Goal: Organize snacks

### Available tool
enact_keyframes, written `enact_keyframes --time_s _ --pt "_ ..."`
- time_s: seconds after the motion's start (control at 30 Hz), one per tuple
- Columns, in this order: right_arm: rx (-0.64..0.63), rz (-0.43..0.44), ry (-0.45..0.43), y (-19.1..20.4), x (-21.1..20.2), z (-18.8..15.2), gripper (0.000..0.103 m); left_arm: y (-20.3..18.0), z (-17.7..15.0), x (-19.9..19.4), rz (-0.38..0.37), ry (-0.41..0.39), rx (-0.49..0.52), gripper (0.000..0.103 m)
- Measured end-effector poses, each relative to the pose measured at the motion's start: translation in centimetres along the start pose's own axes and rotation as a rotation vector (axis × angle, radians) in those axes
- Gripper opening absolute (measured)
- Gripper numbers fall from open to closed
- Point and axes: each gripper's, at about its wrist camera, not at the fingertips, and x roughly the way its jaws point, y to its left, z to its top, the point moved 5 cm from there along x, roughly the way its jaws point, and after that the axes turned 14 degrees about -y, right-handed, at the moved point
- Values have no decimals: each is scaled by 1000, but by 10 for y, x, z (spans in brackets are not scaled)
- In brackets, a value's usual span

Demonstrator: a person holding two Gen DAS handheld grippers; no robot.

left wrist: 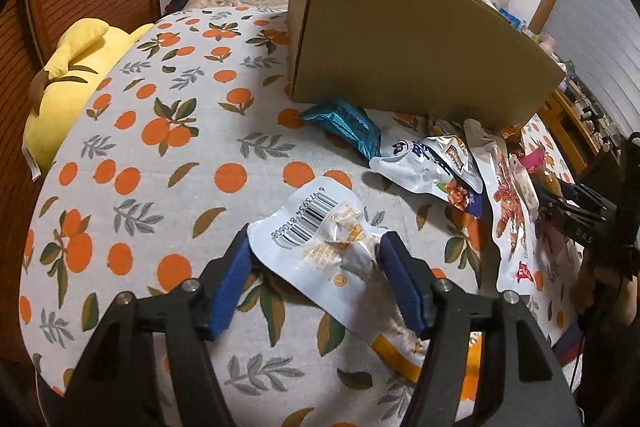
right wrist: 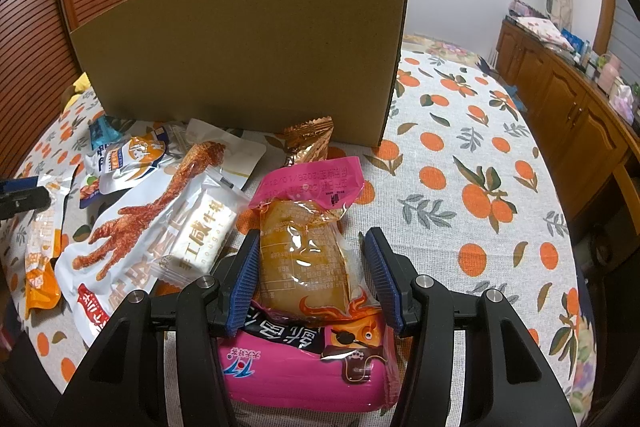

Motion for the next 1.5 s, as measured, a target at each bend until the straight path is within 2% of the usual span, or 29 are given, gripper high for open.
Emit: enact_keyframes --time_s 0.17,0.33,0.37,0.4,0.43,0.63,0.73,0.77,0.8,0.9,0.93,1.0,1.17,1.27,1.4,1.43,1.5 --pt "0 0 0 0 0 0 53 -4 2 -3 -30 -37 33 54" --pt "-1 -1 0 0 0 0 54 -2 5 -8 -63 -70 11 47" --pt "0 0 0 0 0 0 54 -2 6 -10 -70 -77 1 44" --pt "0 0 0 0 0 0 54 -1 7 -11 -75 -83 -9 36" --pt "0 0 0 0 0 0 54 1 9 -11 -82 -84 -27 33" --pt "0 -1 0 0 0 0 54 12 2 -3 -87 -50 -71 31" --pt "-1 -2 -1 0 0 0 53 15 1 -3 -96 -53 -89 20" --pt "-2 -2 0 0 0 0 53 15 1 -3 -99 -48 -89 12" --pt "-1 -1 0 0 0 0 54 15 0 -3 -105 -44 -91 12" --pt "-1 -1 0 1 0 0 54 15 -1 -4 -110 -40 -97 13" --pt "-1 -1 0 0 0 0 54 16 -2 -4 -110 -33 -107 18" --pt "-2 -2 0 0 0 0 54 17 -2 -8 -117 -24 -130 33" --pt "-2 -2 0 1 0 0 54 5 -4 -25 -99 -27 -124 47" --pt "-2 -3 0 1 0 0 54 -9 -8 -30 -89 -17 -112 48" --pt "-2 -2 1 1 0 0 53 -25 -19 -18 -60 53 -108 51" --pt "-2 -2 1 1 0 0 54 -27 -19 -16 -54 48 -106 52" --pt "-2 -2 0 1 0 -1 53 -33 -18 -13 -31 45 -89 65"
